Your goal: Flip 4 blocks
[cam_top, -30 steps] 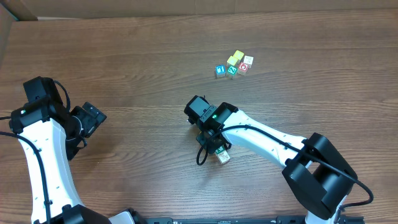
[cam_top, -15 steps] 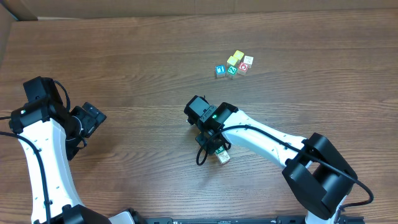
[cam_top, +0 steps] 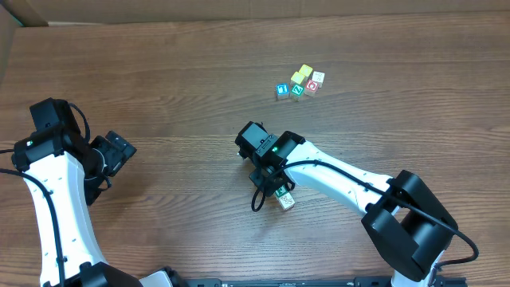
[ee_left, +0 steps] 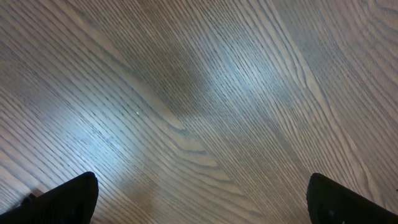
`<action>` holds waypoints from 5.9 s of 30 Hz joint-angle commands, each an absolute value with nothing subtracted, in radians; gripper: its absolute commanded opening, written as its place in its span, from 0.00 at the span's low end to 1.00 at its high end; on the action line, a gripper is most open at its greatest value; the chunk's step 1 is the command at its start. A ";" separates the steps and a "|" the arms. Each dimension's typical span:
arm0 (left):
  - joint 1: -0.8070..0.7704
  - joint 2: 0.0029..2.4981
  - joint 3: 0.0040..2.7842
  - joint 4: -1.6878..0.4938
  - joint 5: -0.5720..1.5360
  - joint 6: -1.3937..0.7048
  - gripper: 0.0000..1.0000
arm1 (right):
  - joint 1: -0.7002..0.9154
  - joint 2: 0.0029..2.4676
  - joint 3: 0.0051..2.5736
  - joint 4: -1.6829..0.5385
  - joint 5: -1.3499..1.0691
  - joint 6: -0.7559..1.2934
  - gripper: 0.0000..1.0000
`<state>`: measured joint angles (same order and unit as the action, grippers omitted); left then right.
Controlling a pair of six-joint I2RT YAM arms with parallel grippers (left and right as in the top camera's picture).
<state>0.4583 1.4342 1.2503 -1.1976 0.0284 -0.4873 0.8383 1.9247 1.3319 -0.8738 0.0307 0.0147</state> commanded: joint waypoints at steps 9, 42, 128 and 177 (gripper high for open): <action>0.461 1.440 1.245 -1.200 0.018 -0.479 1.00 | 0.834 1.928 1.249 -0.786 0.059 -0.008 0.50; 0.461 1.440 1.245 -1.200 0.018 -0.479 1.00 | 0.834 1.926 1.258 -0.680 0.033 0.052 0.55; 0.461 1.440 1.245 -1.200 0.018 -0.479 1.00 | 0.801 1.909 1.274 -0.668 0.025 0.128 0.39; 0.461 1.440 1.245 -1.200 0.018 -0.479 1.00 | 0.801 1.909 1.288 -0.716 0.044 0.205 0.42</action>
<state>0.4583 1.4345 1.2503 -1.1976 0.0284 -0.4877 0.8055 1.9224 1.2606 -0.7155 0.0196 0.2085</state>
